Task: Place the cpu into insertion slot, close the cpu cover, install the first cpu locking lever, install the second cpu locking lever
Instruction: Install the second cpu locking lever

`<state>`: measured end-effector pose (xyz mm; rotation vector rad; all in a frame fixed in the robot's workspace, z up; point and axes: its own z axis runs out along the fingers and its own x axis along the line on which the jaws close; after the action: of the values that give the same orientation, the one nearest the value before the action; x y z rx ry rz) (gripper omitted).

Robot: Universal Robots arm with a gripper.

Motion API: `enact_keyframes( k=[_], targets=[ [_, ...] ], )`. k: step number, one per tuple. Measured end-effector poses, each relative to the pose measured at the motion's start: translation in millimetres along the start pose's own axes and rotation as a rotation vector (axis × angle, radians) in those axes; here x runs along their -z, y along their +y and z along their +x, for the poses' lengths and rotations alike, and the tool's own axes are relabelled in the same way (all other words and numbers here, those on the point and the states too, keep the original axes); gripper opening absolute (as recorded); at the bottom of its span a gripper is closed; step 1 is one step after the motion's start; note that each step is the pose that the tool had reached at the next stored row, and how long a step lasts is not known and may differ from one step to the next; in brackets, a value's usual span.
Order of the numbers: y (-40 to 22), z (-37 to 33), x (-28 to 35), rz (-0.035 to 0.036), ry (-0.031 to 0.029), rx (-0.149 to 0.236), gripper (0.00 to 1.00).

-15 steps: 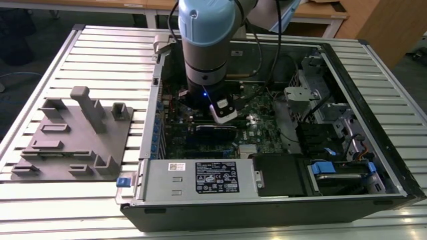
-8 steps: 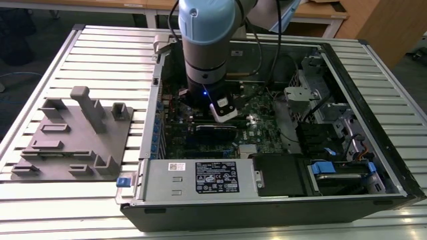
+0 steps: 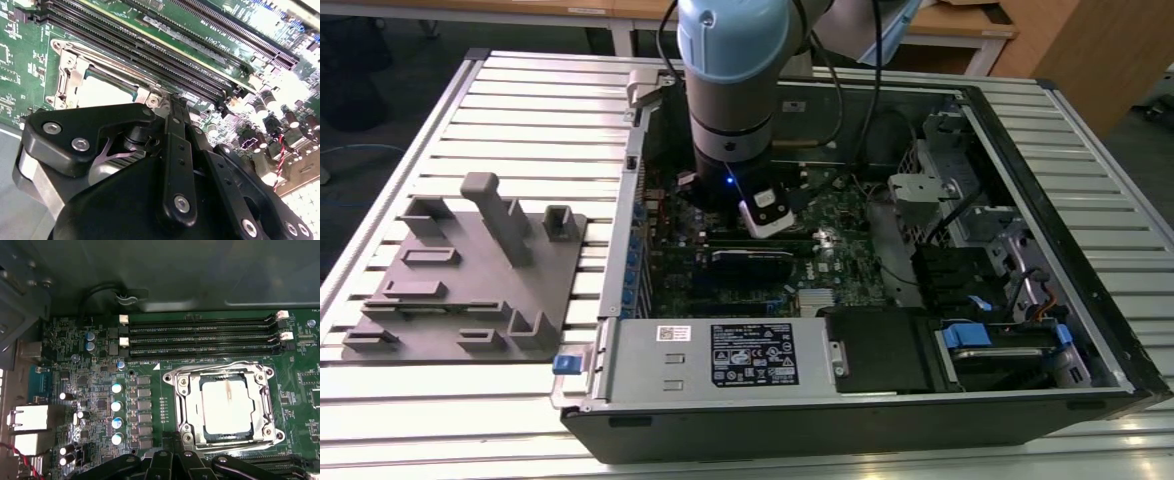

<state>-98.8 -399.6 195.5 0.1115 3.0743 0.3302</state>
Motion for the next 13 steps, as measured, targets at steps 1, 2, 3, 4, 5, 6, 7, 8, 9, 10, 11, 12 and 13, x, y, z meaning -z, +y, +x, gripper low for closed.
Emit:
enact_keyframes(
  k=[1,2,3,4,5,6,7,8,9,10,11,12,13],
  targets=[
    [0.0,0.0,-0.1,0.0,0.0,0.0,0.1],
    [-0.1,0.0,-0.3,0.0,0.0,0.0,0.1],
    [-0.1,0.0,-0.8,-0.0001,0.0,0.0,0.1],
    [-0.3,0.1,-1.5,-0.0001,0.0,0.0,0.1],
    [-0.4,0.1,-2.3,-0.0001,0.0,0.0,0.1],
    [-0.5,0.2,-2.6,0.0001,0.0001,0.0,0.1],
    [-0.6,0.2,-2.7,0.0002,0.0001,0.0,0.1],
    [-0.6,0.2,-2.7,0.0002,0.0001,0.0,0.1],
    [-0.6,0.2,-2.7,0.0001,0.0001,0.0,0.1],
    [-0.5,0.1,-2.4,0.0002,0.0,0.0,0.1],
    [-0.3,0.1,-1.6,0.0,-0.0001,0.0,0.1],
    [0.0,0.0,0.1,0.0,-0.0001,0.0,0.1],
    [0.5,0.0,1.9,-0.0001,-0.0001,0.0,0.1]
  ],
)
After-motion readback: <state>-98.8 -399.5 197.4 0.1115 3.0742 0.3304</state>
